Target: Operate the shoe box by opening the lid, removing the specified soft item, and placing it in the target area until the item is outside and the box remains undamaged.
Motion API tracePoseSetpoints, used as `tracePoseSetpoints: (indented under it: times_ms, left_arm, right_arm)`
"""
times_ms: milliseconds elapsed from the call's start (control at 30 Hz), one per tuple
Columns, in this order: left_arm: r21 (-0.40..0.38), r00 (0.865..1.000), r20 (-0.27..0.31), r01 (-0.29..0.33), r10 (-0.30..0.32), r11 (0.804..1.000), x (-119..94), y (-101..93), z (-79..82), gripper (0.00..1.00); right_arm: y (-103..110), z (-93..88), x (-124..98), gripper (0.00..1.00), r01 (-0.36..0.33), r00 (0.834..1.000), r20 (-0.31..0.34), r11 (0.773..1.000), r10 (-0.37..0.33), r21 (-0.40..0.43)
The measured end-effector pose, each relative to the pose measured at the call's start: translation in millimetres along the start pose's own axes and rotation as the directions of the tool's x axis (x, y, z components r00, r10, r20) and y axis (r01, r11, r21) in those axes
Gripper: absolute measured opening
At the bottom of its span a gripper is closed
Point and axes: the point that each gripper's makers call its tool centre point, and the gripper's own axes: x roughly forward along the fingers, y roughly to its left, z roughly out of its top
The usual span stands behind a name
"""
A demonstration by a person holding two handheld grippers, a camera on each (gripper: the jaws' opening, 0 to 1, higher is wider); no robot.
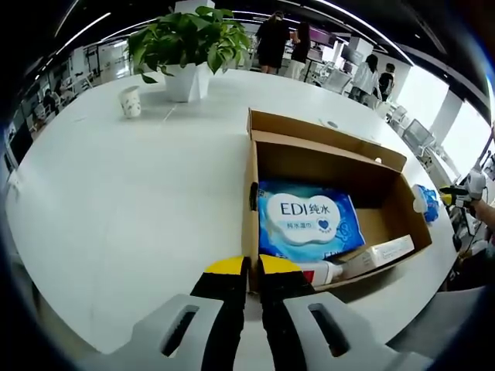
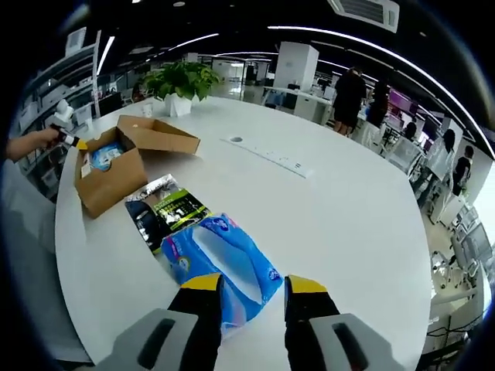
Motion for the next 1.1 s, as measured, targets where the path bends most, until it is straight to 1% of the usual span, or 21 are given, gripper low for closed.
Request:
tracePoseSetpoints:
  times_ms: [300,367,467,567,667,767,900,1100]
  left_arm:
    - [-0.002,1.0,0.002,0.001,-0.001,1.0,-1,-0.9,-0.3,0.03]
    - [-0.006,1.0,-0.001,0.003,-0.003,1.0,-1,-1.4,-0.9,0.03]
    - [-0.01,1.0,0.002,0.006,-0.006,1.0,-2,-2.1,-1.5,0.03]
    - [-0.011,1.0,0.004,0.007,-0.007,1.0,-3,-3.1,-1.8,0.03]
    - [-0.011,1.0,0.003,0.008,-0.008,1.0,-3,-3.4,-1.9,0.03]
    - [-0.012,1.0,0.003,0.009,-0.009,1.0,-3,-3.0,-1.8,0.03]
    - [-0.013,1.0,0.004,0.01,-0.01,1.0,-3,-2.7,-1.8,0.03]
    - [-0.016,1.0,0.006,0.013,-0.013,1.0,-2,-0.5,-1.0,0.03]
  right_arm:
    - [7,-23.1,-3,0.26,0.02,1.0,-0.024,0.998,-0.019,0.056]
    - [8,-25.9,-3,0.23,0.027,0.999,-0.022,0.998,-0.026,0.061]
    - [10,-30.9,-3,0.21,0.035,0.999,-0.027,0.994,-0.032,0.102]
    - [12,-38.9,-2,0.16,0.052,0.998,-0.051,0.99,-0.046,0.134]
    - [12,-43.3,-1,0.13,0.069,0.996,-0.06,0.984,-0.06,0.163]
    - [11,-49.0,1,0.09,0.086,0.994,-0.082,0.977,-0.072,0.193]
    - [9,-50.2,4,0.05,0.106,0.992,-0.088,0.968,-0.088,0.229]
    - [4,-47.3,5,0.0,0.148,0.988,-0.089,0.962,-0.13,0.231]
